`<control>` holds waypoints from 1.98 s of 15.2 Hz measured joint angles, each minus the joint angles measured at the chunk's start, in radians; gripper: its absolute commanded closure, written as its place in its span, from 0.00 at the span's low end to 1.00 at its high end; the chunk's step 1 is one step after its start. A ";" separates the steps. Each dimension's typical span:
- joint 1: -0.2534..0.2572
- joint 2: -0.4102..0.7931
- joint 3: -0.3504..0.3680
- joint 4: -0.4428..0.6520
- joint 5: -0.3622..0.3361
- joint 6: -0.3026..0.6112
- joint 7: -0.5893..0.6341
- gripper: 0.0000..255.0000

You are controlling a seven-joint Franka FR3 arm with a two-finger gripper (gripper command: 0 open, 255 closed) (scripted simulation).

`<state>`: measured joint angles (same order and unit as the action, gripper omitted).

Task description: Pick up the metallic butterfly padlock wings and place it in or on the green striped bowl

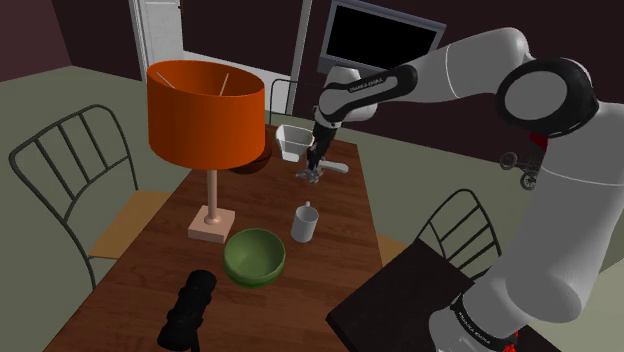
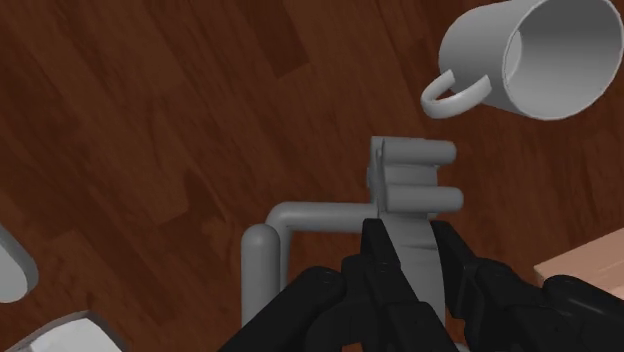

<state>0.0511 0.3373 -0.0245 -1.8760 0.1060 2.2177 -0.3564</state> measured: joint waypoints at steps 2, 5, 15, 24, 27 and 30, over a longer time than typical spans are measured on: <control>0.028 -0.025 0.012 -0.040 -0.004 0.019 0.040 1.00; 0.070 -0.063 0.032 -0.096 -0.011 0.041 0.103 1.00; 0.215 -0.125 0.111 -0.199 -0.035 0.098 0.337 1.00; 0.346 -0.114 0.180 -0.199 -0.068 0.126 0.563 1.00; 0.378 -0.087 0.195 -0.183 -0.080 0.137 0.613 1.00; 0.383 -0.071 0.196 -0.196 -0.084 0.171 0.620 1.00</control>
<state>0.4340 0.2666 0.1710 -2.0724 0.0217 2.3888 0.2632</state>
